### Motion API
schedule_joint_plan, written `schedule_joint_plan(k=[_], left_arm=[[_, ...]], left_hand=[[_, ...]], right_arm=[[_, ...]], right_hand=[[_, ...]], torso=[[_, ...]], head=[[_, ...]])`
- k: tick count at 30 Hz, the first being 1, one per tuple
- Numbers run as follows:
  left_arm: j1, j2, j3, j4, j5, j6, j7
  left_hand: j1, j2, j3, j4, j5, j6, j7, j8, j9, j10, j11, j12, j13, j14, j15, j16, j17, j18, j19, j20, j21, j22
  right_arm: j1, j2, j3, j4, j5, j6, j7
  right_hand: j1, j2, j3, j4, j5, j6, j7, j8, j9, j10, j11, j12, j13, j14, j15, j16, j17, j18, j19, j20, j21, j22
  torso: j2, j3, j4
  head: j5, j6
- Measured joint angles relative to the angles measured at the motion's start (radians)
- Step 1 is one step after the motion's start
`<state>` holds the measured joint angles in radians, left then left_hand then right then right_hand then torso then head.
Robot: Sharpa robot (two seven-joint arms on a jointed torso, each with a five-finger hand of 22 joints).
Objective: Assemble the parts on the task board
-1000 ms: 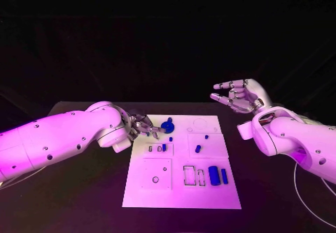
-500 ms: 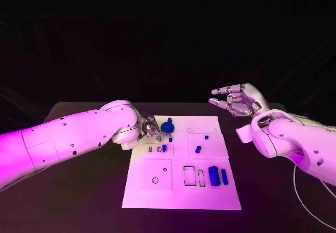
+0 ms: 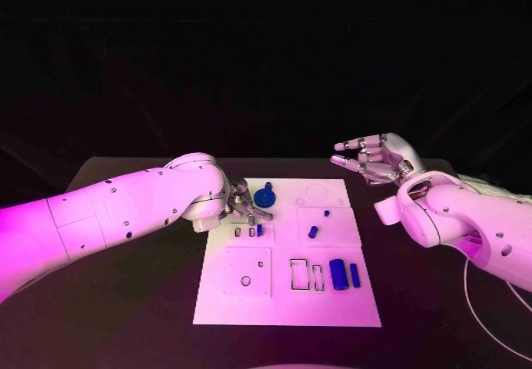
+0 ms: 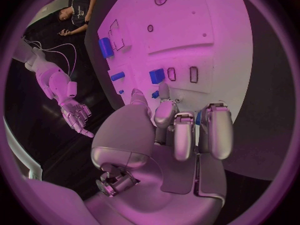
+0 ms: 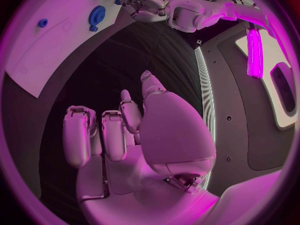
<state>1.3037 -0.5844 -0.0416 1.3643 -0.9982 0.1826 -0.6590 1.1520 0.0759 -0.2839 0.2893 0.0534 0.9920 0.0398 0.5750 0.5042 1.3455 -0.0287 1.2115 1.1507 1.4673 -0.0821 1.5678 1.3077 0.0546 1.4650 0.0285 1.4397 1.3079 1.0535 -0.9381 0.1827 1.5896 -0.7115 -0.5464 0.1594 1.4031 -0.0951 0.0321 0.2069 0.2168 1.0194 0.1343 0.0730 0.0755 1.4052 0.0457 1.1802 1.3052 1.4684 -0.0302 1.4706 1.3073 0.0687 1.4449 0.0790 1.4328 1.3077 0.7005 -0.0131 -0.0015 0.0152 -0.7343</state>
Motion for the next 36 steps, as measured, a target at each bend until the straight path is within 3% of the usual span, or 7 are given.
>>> schedule_joint_plan(k=[8,19,36], left_arm=[[0.000,0.007,0.000,-0.005,-0.011,0.030,-0.004],[-0.002,0.023,-0.001,-0.017,-0.017,0.046,-0.006],[-0.002,0.029,-0.002,-0.021,-0.019,0.065,-0.008]], left_hand=[[0.011,0.011,-0.003,-0.003,0.000,-0.007,0.000,0.011,0.017,0.004,-0.004,0.005,0.007,0.000,0.000,0.000,0.000,0.000,0.000,0.000,0.001,0.000],[0.048,0.047,0.002,-0.007,0.000,-0.022,-0.001,0.029,0.057,0.004,-0.004,0.005,0.008,0.000,0.000,0.000,0.000,0.000,0.000,0.000,0.001,0.000],[0.079,0.056,0.019,-0.019,0.007,-0.030,-0.001,0.037,0.080,0.003,-0.004,0.005,0.012,0.000,0.000,0.000,0.000,0.000,0.000,0.000,0.005,0.000]], right_arm=[[0.000,0.000,-0.001,-0.001,0.006,0.006,-0.003],[-0.002,0.004,-0.002,-0.004,0.008,0.013,-0.008],[-0.005,0.009,-0.003,-0.008,0.006,0.022,-0.015]], right_hand=[[-0.003,0.003,0.000,0.000,0.000,0.000,0.000,0.000,0.001,0.000,0.000,0.000,-0.001,0.000,0.000,-0.005,0.001,0.000,0.000,0.000,0.000,0.000],[-0.005,0.006,0.000,0.000,0.004,0.000,0.000,0.000,0.001,0.000,0.000,-0.004,-0.002,0.000,0.000,-0.005,0.001,0.000,0.000,0.000,0.000,0.000],[-0.001,0.010,0.000,0.000,0.008,0.000,0.000,0.000,0.001,-0.002,0.002,-0.004,-0.002,0.000,0.000,-0.005,0.000,0.000,0.000,0.000,0.000,0.000]], torso=[[0.000,0.0006,0.0002],[0.002,0.0010,0.0006],[0.003,0.0017,0.0011]], head=[[-0.002,-0.003],[0.000,-0.007],[0.000,-0.012]])
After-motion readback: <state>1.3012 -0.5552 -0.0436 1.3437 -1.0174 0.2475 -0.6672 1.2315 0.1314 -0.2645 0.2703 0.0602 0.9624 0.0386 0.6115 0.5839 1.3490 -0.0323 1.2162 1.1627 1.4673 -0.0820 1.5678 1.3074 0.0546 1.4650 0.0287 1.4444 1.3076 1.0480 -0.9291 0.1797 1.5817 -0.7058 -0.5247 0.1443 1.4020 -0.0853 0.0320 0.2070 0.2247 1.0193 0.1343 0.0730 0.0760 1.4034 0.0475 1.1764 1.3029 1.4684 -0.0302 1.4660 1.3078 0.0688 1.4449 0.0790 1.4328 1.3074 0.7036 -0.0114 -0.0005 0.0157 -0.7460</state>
